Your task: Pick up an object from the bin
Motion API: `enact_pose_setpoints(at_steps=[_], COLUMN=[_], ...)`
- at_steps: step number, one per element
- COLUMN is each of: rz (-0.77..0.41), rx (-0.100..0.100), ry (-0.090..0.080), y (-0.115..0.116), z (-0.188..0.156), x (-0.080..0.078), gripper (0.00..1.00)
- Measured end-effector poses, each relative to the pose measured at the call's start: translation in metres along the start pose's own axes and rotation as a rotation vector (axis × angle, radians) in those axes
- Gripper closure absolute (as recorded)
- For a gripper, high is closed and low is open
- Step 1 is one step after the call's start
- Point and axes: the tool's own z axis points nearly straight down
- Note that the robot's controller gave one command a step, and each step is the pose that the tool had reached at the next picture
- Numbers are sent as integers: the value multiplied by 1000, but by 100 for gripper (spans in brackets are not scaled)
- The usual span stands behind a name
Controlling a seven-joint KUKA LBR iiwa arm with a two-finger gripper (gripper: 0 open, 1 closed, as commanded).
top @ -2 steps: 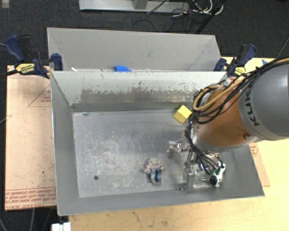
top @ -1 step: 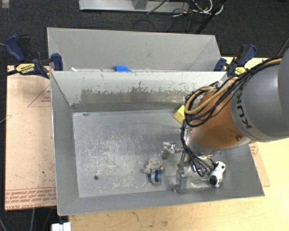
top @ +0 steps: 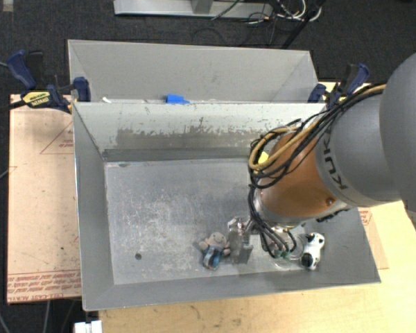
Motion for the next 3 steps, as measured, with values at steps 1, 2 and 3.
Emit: enact_pose_setpoints(at_steps=[1, 2, 3], rz=[0, -2, -1], rx=[0, 0, 1], ry=[0, 1, 1], y=[0, -13, 2], z=[0, -14, -14], x=[0, -54, -65], gripper=[100, 100, 0])
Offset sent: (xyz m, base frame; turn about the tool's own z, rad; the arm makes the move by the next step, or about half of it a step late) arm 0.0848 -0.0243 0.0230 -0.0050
